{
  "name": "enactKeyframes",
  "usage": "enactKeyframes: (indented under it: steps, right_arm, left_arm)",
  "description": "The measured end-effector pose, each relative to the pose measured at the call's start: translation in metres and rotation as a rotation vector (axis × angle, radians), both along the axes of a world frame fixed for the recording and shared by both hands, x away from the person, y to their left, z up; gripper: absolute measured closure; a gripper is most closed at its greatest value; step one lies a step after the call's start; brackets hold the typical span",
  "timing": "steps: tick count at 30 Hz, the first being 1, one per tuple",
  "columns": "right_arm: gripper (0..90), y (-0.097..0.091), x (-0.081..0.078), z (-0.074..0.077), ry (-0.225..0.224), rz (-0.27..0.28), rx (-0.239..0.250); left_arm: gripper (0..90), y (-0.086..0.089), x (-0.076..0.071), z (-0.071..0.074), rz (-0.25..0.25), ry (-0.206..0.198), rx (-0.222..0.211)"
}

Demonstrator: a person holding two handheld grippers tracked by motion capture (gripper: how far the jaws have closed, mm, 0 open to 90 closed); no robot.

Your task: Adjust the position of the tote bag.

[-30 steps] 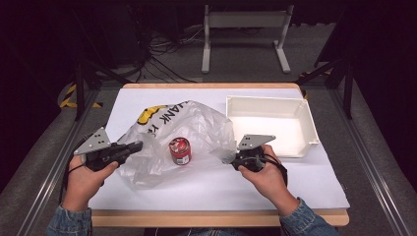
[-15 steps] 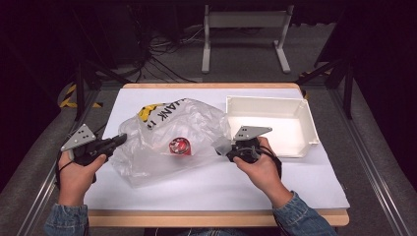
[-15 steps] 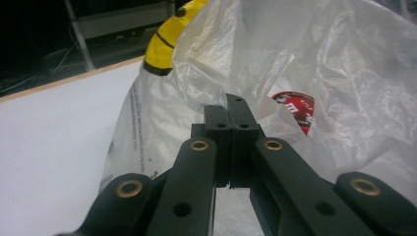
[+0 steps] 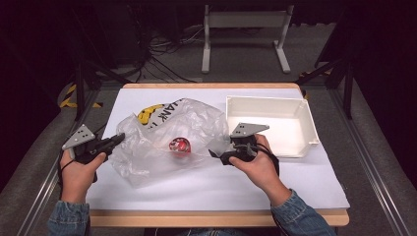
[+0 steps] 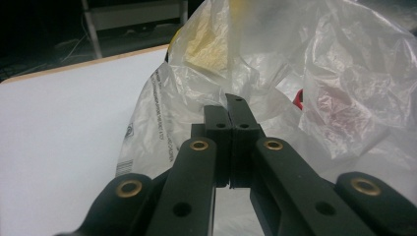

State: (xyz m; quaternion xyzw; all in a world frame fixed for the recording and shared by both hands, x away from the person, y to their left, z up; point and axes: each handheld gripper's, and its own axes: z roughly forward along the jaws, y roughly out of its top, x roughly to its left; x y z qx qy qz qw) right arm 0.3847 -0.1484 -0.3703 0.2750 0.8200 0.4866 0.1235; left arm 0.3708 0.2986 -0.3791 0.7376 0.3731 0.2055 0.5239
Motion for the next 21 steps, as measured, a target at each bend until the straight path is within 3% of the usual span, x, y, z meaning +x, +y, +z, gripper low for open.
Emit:
enactKeyframes:
  steps: [2, 7, 11, 21]
  right_arm:
    - [13.7, -0.002, -0.005, 0.007, -0.056, 0.013, -0.016]
    - [5.4, -0.013, -0.014, 0.019, -0.114, -0.008, -0.022]
    - [6.1, -0.020, -0.023, 0.032, -0.170, -0.032, -0.017]
    - [17.0, -0.015, -0.060, 0.074, -0.280, 0.041, 0.064]
  left_arm:
    - [89.3, -0.002, -0.001, 0.001, -0.007, 0.002, -0.003]
    - [89.1, -0.006, -0.003, 0.005, -0.032, -0.008, 0.003]
    - [89.1, -0.010, -0.006, 0.008, -0.053, -0.029, 0.010]
    - [89.1, -0.018, -0.008, 0.012, -0.086, -0.034, 0.016]
